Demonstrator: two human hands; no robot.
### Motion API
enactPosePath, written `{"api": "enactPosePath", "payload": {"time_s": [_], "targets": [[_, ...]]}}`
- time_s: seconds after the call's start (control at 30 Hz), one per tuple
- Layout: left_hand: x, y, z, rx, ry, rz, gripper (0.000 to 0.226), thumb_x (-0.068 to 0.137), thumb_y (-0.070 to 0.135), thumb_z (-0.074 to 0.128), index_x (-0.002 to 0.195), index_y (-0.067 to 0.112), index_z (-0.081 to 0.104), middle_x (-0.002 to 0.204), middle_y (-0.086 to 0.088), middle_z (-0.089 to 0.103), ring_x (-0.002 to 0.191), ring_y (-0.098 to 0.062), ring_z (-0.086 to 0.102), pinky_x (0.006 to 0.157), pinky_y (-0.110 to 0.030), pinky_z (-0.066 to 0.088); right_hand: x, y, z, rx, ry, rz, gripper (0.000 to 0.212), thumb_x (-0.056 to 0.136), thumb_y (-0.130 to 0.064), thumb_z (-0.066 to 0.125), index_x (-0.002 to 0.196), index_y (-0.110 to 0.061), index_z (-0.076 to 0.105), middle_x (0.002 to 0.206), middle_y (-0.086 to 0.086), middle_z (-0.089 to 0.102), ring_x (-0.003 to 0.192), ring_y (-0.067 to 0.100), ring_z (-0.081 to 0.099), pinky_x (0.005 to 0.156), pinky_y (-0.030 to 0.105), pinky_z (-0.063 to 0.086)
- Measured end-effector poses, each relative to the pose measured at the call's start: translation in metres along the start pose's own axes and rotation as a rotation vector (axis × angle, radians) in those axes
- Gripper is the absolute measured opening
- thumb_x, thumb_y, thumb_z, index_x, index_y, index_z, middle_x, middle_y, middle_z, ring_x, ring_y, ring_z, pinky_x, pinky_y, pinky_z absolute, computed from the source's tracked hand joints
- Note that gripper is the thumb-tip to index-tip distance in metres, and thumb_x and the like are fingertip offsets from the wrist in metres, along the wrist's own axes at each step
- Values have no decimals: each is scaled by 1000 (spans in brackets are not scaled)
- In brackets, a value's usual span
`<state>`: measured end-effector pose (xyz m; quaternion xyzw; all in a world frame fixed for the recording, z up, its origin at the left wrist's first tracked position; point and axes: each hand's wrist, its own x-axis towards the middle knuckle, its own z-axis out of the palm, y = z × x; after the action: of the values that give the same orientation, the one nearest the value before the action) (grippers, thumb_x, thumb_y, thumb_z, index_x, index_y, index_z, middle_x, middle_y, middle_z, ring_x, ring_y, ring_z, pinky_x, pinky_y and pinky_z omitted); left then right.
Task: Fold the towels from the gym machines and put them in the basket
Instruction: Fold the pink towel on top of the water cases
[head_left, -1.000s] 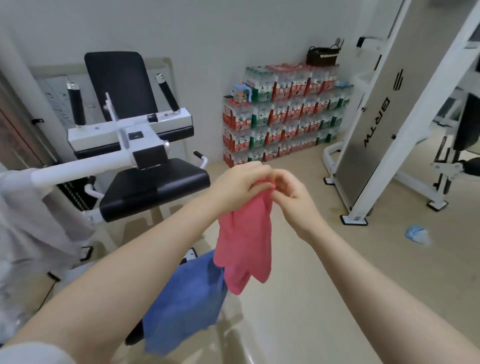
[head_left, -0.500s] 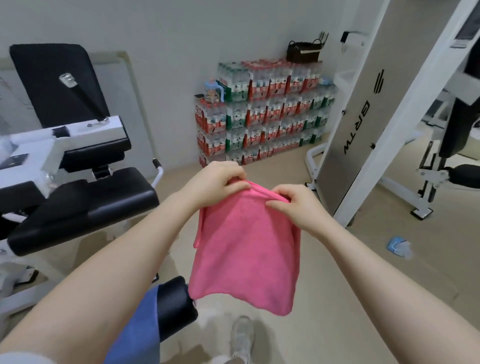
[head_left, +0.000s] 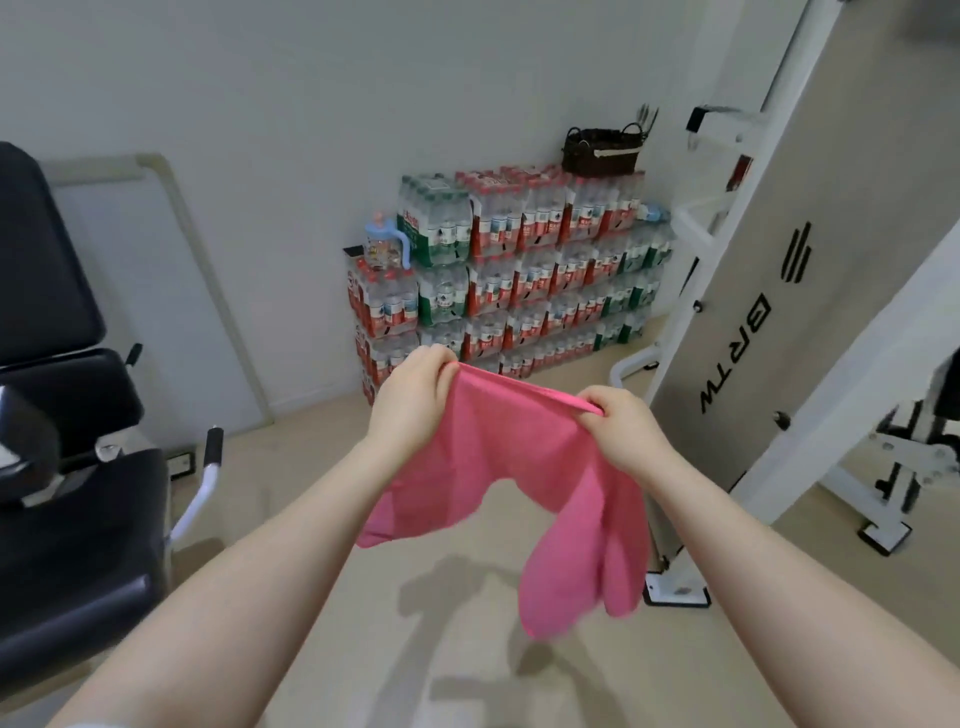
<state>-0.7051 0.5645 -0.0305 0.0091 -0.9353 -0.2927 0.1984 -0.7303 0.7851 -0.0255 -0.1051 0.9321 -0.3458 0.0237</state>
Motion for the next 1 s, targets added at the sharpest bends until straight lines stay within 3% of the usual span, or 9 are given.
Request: {"api": "enactPosePath", "payload": {"time_s": [0.13, 0.27, 0.43, 0.57, 0.7, 0.87, 1.0], "targets": [[83, -5, 36, -27, 21, -42, 22, 97, 14, 36, 102, 5, 56, 102, -11, 54, 93, -24, 52, 84, -36, 41, 92, 28, -13, 121, 120, 72, 22, 92, -5, 43, 93, -9, 65, 85, 0, 60, 80, 18, 53, 61, 29, 38], [167, -12, 74, -125, 113, -138, 24, 96, 8, 34, 102, 5, 57, 99, -7, 51, 90, -13, 44, 77, -23, 31, 191, 58, -27, 150, 200, 35, 21, 90, -3, 41, 87, -12, 60, 87, 4, 58, 81, 21, 50, 57, 28, 33], [277, -22, 127, -199, 205, -258, 25, 94, 4, 36, 102, 5, 60, 99, -4, 50, 92, -12, 44, 73, -14, 27, 322, 84, -50, 100, 306, -77, 16, 89, -10, 49, 97, -11, 62, 95, 0, 50, 87, 16, 47, 73, 28, 34], [366, -26, 157, -214, 292, -311, 21, 92, 4, 41, 102, 3, 59, 106, -11, 59, 97, -21, 53, 82, -24, 36, 425, 96, -80, 212, 288, -114, 16, 92, -15, 49, 108, -14, 53, 97, 0, 55, 88, 18, 52, 73, 33, 43], [466, -25, 174, -267, 384, -329, 19, 90, 4, 44, 101, 3, 60, 104, -12, 62, 95, -22, 56, 87, -31, 41, 532, 96, -122, 176, 262, -158, 11, 95, -15, 45, 100, -10, 53, 85, -1, 53, 77, 17, 49, 64, 33, 39], [558, -39, 199, -282, 450, -374, 16, 91, 7, 45, 100, 5, 58, 94, -2, 57, 87, -13, 48, 70, -16, 32, 635, 109, -124, 130, 194, -244, 17, 95, -14, 43, 97, -8, 60, 83, 3, 58, 76, 18, 52, 63, 33, 39], [634, -74, 221, -356, 435, -403, 12, 92, 9, 44, 94, 15, 54, 77, 7, 50, 70, -12, 44, 61, -18, 36, 727, 121, -114, -54, 213, -361, 17, 92, -11, 48, 99, -9, 62, 91, 6, 63, 83, 20, 54, 68, 32, 39]]}}
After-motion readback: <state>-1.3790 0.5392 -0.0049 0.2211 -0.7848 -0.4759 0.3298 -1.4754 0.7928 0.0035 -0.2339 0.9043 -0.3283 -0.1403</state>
